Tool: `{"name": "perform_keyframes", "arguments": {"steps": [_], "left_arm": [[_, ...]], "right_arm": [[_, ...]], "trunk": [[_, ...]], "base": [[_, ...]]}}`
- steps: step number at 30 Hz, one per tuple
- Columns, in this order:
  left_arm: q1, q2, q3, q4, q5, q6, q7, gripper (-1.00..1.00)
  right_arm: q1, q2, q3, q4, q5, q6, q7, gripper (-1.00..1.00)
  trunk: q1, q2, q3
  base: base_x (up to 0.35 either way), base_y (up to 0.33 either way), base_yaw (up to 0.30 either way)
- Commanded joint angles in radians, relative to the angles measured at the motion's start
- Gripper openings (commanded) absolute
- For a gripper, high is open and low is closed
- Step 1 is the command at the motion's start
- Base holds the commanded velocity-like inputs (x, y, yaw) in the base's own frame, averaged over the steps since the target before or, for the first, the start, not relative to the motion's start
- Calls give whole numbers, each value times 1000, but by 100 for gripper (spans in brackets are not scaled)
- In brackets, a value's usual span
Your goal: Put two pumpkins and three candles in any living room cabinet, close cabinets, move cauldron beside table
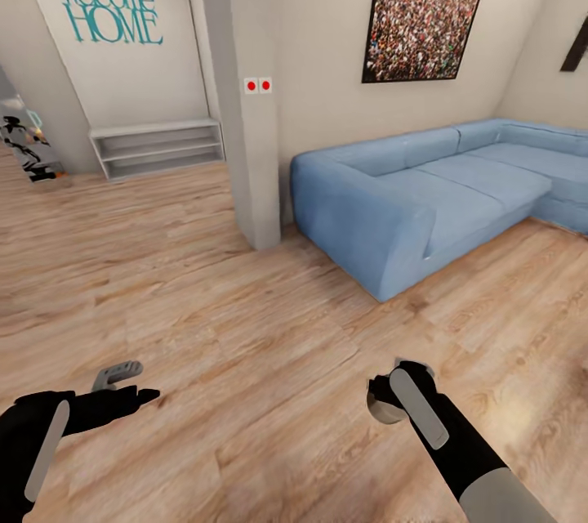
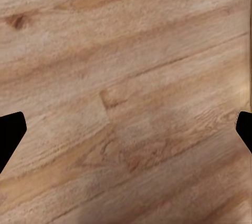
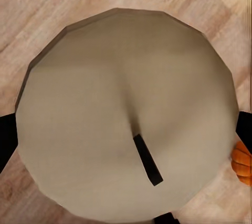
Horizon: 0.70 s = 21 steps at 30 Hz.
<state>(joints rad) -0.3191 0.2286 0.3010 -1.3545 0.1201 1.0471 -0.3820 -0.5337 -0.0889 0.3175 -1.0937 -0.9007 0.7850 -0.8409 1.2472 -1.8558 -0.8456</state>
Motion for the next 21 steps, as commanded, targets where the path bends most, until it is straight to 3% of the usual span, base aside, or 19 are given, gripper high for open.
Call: {"name": "perform_keyframes", "arguments": {"steps": [1,6,21], "left_arm": [[0,0,0,0,0,0,0,100],[0,0,-4,0,1,0,-1,100],[0,0,-5,0,-3,0,0,100]], "right_arm": [[0,0,0,0,2,0,0,-100],[0,0,0,1,2,1,1,-100],[0,1,-1,9,2,1,4,-100]], "trunk": [[0,0,0],[0,0,0],[-58,105,47]], "base": [[-12,9,-277],[-4,3,-277],[-30,0,-277]]}}
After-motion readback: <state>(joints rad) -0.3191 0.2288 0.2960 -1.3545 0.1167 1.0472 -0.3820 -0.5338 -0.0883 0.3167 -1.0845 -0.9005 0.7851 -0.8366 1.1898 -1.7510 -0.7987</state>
